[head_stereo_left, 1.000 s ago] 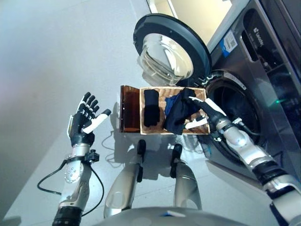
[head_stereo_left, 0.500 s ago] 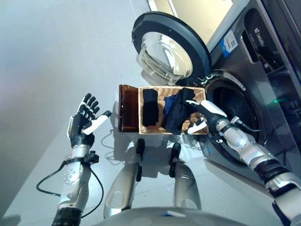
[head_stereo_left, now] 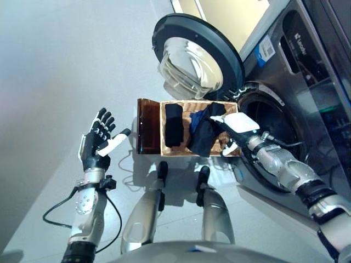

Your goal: Pick up the clothes and place them into the washing machine

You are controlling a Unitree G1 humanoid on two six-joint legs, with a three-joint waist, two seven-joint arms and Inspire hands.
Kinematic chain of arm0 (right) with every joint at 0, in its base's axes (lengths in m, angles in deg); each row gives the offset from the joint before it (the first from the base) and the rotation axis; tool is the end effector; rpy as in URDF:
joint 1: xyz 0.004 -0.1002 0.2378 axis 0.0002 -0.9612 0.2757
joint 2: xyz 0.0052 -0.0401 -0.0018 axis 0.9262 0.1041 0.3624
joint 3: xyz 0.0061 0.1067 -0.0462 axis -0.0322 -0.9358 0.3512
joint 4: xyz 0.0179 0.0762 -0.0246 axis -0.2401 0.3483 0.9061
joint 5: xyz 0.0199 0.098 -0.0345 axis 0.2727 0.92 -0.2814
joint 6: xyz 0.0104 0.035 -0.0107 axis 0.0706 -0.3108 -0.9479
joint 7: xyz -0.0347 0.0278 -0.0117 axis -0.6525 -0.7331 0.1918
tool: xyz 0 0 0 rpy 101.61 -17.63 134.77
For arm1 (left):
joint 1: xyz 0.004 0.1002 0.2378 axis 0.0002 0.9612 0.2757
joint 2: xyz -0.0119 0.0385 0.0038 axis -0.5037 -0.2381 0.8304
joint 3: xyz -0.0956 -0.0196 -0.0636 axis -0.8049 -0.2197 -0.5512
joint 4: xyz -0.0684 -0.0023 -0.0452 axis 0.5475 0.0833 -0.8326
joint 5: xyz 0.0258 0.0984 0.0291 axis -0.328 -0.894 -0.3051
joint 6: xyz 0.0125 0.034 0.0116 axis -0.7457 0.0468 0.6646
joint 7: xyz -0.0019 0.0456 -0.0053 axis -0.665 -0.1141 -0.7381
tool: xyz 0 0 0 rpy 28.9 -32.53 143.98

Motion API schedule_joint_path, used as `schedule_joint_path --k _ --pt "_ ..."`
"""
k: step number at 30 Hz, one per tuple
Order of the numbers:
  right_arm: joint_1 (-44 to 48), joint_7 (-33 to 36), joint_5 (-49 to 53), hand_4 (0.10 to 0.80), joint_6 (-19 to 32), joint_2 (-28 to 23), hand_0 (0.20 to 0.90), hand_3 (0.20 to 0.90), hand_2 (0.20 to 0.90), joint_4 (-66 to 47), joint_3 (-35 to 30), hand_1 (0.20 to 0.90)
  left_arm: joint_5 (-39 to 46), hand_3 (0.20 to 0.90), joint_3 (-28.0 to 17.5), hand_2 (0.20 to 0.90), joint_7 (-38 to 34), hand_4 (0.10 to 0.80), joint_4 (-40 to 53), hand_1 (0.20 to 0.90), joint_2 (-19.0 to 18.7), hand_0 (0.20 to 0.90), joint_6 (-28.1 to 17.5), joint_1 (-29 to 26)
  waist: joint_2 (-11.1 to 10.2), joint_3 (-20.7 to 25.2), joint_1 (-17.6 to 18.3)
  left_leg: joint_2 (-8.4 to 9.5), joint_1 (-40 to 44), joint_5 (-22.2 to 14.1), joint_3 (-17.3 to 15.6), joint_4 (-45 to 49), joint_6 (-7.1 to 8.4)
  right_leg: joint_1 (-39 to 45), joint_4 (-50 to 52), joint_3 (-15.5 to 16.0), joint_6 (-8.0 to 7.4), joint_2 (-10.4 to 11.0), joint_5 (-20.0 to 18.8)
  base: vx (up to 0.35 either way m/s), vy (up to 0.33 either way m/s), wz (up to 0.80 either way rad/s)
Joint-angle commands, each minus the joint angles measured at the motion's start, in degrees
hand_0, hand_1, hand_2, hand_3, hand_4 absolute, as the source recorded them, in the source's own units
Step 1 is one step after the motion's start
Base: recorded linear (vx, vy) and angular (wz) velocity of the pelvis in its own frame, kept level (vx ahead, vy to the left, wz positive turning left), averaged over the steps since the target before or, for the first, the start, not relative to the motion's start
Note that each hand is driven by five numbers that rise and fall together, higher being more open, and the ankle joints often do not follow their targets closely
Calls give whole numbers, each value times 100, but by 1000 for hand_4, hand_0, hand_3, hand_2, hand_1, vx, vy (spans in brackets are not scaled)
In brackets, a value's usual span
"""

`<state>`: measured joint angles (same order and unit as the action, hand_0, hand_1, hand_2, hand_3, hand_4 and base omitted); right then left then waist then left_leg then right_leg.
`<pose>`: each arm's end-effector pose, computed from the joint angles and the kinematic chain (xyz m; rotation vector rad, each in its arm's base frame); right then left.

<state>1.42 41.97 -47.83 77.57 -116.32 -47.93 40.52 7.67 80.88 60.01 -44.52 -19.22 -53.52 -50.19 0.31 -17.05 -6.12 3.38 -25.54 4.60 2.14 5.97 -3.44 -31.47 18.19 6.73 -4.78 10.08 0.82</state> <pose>0.2654 -0.2627 0.0543 -1.5794 -0.1049 0.3888 0.1657 0.2136 0.0052 -0.1652 -0.1037 0.1690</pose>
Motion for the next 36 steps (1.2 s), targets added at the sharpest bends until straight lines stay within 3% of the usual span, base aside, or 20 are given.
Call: schedule_joint_path --k 1,9,21,24,25,36 --pt "749 826 -484 800 28 -140 900 900 900 449 479 900 -239 900 -151 900 -194 800 607 900 -250 900 -751 -94 -30 363 -119 -24 -580 -199 120 350 399 188 -287 165 120 -41 15 -1 -24 5" --pt "1351 1146 -922 800 -328 448 900 900 900 1311 1038 900 -293 900 -17 900 -358 800 682 900 -280 900 -790 -201 -12 251 -261 -30 -681 -161 196 375 426 109 -192 248 144 -61 66 -1 -19 10" --pt "2113 1482 -1082 800 -746 717 900 900 900 2146 1474 900 -318 900 129 900 -629 800 693 900 -328 900 -802 -302 89 -131 -449 31 -1061 -108 313 590 489 -209 213 429 206 -20 210 -9 -15 9" --pt "2288 1522 -999 800 -836 803 900 900 900 2496 1567 900 -291 900 157 900 -658 800 701 900 -337 900 -806 -326 102 -171 -489 43 -1193 -126 343 687 500 -322 342 467 232 -12 261 41 -30 17" --pt "2332 1517 -998 800 -861 830 900 900 900 2603 1607 900 -293 900 158 900 -662 800 701 900 -331 900 -808 -320 83 -150 -498 49 -1161 -303 373 724 527 -309 429 425 196 -8 439 120 -47 11" --pt "2551 1533 -912 800 -975 1086 900 900 900 3385 1817 900 -267 900 160 900 -769 800 790 900 -287 900 -842 -385 102 -213 -656 91 -1419 -318 513 886 567 -538 828 540 265 27 656 22 -27 9"
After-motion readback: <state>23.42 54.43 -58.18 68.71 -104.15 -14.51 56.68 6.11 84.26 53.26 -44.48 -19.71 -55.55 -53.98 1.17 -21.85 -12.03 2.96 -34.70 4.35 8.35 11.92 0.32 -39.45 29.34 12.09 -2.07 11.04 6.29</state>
